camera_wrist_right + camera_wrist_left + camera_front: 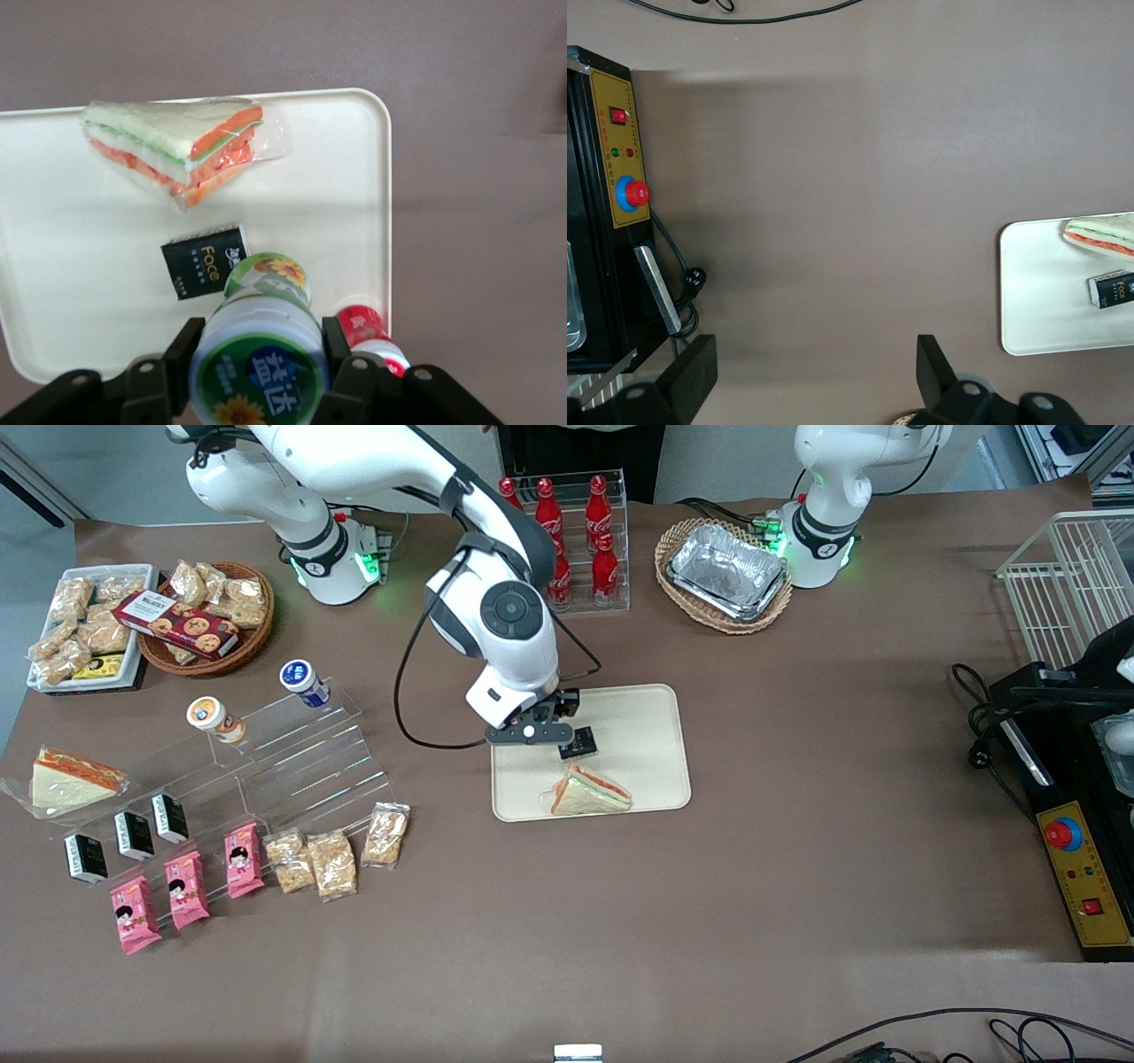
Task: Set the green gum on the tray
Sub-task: 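Carry the gum bottle over the cream tray beside the red-capped bottle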
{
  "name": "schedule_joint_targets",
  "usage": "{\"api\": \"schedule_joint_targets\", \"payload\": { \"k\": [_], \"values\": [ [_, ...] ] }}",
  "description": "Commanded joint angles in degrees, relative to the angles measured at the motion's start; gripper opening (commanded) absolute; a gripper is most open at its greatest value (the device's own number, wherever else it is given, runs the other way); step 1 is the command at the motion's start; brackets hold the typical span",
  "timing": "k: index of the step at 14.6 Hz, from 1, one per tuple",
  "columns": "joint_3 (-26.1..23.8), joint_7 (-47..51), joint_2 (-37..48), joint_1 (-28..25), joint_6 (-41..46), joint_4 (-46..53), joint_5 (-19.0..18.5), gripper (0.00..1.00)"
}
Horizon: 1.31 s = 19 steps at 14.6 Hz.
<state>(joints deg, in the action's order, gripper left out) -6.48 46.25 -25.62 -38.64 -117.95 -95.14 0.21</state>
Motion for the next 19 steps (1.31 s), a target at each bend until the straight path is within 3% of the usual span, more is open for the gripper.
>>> {"api": "schedule_joint_targets", "payload": {
  "k": [1,4,10,19],
  "values": [
    [0.33,1.47,-0.92,0.14,-2.71,-0.39,-1.36,0.0],
    [0.33,1.47,-0.67,1.37,-11.05,-6.7,-2.23,0.0],
    [0.42,1.47,-3.21,1.55,-17.22,-9.45,-3.9,0.0],
    [-0.8,1.83,0.04,1.11,-17.93,-17.44,-3.64,0.0]
  ]
}}
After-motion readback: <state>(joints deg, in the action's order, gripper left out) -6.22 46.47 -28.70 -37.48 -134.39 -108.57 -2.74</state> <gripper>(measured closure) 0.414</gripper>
